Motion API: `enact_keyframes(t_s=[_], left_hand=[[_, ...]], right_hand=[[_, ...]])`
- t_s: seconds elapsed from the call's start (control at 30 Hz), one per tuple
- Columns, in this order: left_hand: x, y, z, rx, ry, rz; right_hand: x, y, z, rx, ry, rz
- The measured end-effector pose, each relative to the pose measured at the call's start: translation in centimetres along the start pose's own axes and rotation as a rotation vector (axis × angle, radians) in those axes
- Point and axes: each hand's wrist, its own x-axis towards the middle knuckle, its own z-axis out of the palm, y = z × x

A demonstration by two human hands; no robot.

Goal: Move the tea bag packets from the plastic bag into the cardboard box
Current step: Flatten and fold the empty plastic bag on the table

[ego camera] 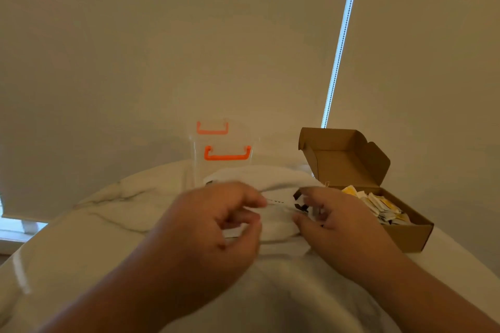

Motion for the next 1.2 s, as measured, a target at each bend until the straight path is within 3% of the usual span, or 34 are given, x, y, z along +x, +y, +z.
enact_keyframes(t_s=[0.1, 0.13, 0.2, 0.27, 0.3, 0.37, 0.4, 0.47, 0.6, 0.67, 0.77, 0.87, 0.93, 1.07, 1.2], left_hand=[[0.9, -0.4, -1.7, -0.347, 0.445, 0.052], [1.5, -1.2, -2.2, -0.329, 0.557, 0.058], [2.7, -4.3, -2.5, -0.18, 0.627, -0.025], [3.3, -7.5, -1.8, -0.101, 0.509, -0.192], [3.3, -8.8, -1.3, -0.076, 0.371, -0.282], [2.7, -10.5, 0.1, 0.059, -0.031, -0.415], [2.4, -11.1, 0.6, 0.246, -0.259, -0.421], [2.2, -12.0, 1.3, 0.565, -0.5, -0.39], [2.6, -11.5, 2.1, 0.741, -0.45, -0.489], [2.6, -11.3, 1.8, 0.617, -0.373, -0.485], [2.5, -11.1, -0.4, 0.439, -0.244, -0.443], [2.7, -11.6, -2.7, 0.354, -0.216, -0.604], [2.8, -12.2, -3.4, 0.371, -0.184, -0.615], [2.7, -13.5, -3.9, 0.353, 0.096, -0.703], [2.4, -15.2, -3.8, 0.469, 0.017, -0.772]], right_hand=[[0.0, 0.7, -0.5, 0.053, -0.013, 0.064], [0.0, 0.7, -0.6, 0.056, -0.03, 0.061], [-0.2, 0.7, -0.7, 0.049, -0.07, 0.042], [-0.4, 0.5, -0.6, -0.003, -0.091, 0.014], [-0.6, 0.4, -0.6, -0.025, -0.09, 0.0], [-0.7, 0.3, -0.7, -0.022, -0.07, -0.018], [-0.7, 0.3, -0.9, -0.007, -0.06, -0.027], [-0.8, 0.2, -1.4, -0.005, -0.06, -0.057], [-1.4, -0.6, -1.8, 0.007, -0.146, -0.051], [-1.8, -1.1, -1.5, 0.022, -0.257, -0.042], [-2.1, -1.3, -0.7, -0.194, -0.5, -0.032], [-2.5, -1.4, -1.2, -0.366, -0.692, 0.086], [-2.6, -1.4, -1.9, -0.444, -0.757, 0.036], [-3.0, -0.8, -3.9, -0.476, -0.849, 0.056], [-3.4, -0.8, -5.2, -0.354, -0.882, 0.156]])
